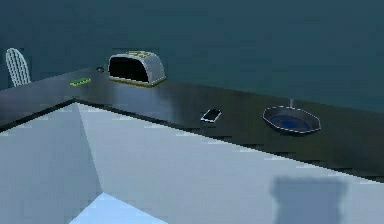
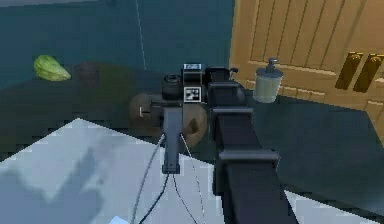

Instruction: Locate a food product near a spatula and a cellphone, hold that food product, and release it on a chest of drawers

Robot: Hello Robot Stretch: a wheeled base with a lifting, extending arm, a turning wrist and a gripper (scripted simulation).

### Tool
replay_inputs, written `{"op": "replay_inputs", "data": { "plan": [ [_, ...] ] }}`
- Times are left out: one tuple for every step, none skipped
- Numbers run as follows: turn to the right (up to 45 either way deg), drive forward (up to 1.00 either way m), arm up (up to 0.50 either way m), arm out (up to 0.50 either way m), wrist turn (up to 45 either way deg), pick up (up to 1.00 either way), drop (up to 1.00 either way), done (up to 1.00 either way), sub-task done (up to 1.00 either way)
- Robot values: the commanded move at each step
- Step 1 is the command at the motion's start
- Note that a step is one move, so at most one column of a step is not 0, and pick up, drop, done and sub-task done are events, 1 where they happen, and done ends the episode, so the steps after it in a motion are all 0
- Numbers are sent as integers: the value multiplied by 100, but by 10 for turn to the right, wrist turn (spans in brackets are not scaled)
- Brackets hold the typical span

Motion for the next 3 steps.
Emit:
{"op": "replay_inputs", "data": {
  "plan": [
    [0,0,0,0,450,0,0,0,0],
    [0,0,0,0,450,0,0,0,0],
    [0,0,0,0,450,0,0,0,0]
  ]
}}
